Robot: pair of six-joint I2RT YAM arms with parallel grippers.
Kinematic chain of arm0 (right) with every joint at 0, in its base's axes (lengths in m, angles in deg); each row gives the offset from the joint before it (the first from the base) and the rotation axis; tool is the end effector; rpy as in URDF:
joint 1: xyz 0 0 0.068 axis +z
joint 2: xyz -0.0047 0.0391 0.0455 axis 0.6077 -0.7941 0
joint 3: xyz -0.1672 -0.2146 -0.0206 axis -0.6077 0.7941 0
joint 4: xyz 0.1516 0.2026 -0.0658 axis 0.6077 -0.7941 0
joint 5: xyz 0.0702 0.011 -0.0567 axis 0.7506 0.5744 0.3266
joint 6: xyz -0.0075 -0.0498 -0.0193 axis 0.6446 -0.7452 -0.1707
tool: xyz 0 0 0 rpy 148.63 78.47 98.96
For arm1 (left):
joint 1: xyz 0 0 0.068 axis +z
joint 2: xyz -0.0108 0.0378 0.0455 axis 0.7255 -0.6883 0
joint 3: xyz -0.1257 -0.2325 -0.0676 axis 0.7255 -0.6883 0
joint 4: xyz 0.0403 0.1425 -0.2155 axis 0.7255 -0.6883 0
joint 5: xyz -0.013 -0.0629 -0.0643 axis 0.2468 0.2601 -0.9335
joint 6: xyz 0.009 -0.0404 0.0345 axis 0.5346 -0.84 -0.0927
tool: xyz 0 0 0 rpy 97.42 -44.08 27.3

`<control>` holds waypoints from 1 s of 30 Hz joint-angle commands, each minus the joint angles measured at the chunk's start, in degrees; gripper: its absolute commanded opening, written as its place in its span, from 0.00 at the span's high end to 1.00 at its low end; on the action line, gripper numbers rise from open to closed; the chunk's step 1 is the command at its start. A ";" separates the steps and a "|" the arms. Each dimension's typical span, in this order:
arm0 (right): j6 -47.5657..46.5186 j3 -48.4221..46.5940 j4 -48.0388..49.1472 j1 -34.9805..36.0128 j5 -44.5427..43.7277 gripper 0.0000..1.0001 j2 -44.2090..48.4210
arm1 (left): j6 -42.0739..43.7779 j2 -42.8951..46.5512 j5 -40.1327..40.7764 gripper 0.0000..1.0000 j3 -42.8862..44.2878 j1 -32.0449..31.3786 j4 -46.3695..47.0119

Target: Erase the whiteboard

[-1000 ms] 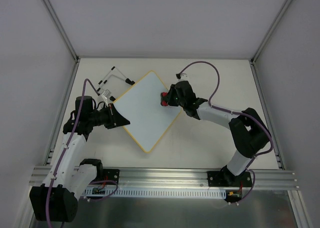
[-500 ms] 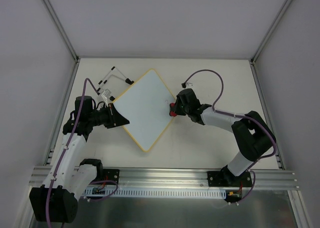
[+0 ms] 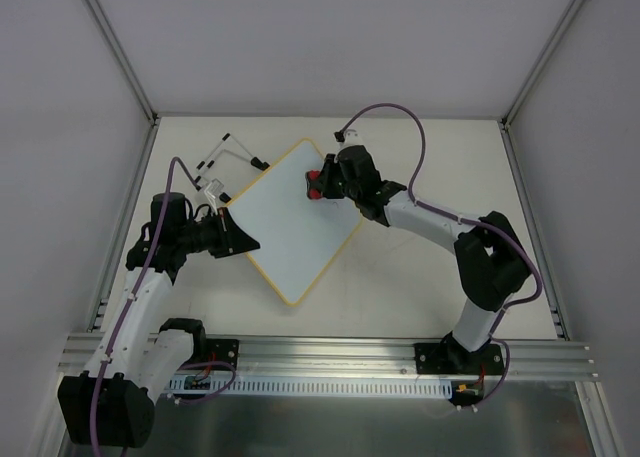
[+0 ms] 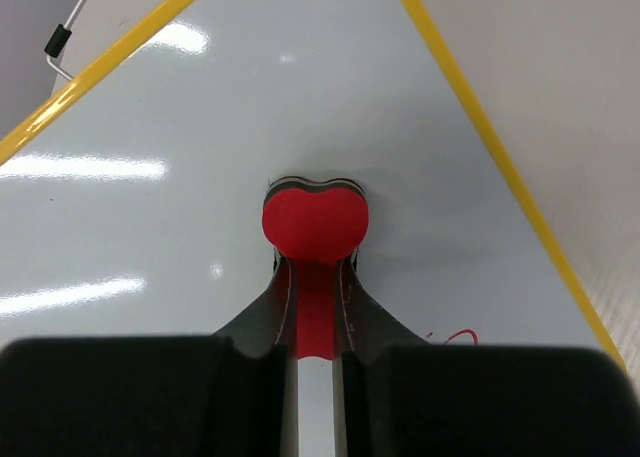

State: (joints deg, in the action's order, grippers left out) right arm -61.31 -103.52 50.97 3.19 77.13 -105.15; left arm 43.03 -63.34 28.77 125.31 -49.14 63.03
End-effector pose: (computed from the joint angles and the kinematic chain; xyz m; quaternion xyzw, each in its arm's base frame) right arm 0.3140 0.2672 0.2599 -0.1687 0.8096 0.2481 0.5046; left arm 0.1773 -0.0338 0.2705 0.0379 0.8318 -0.4339 0.3442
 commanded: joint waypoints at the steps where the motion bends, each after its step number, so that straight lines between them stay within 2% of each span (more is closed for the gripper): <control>1: -0.46 -0.32 1.20 -0.28 -0.88 1.00 -1.53 | 1.73 1.82 -3.86 1.00 0.48 -0.44 2.50; 13: 1.74 19.09 3.57 -5.29 -4.22 1.00 1.89 | 2.17 1.64 -3.95 1.00 0.12 -0.44 2.33; 21: 2.09 20.08 4.10 -5.55 -3.87 0.99 2.42 | 2.61 1.29 -3.86 1.00 0.48 -0.44 2.15; 30: -1.51 21.92 1.82 -7.31 -9.14 1.00 10.76 | 3.23 1.56 -2.19 1.00 0.65 -0.44 2.15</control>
State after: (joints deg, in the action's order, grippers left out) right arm -60.77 -82.56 54.93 -3.43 71.17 -99.41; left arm 43.84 -63.03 29.04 124.83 -49.16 63.21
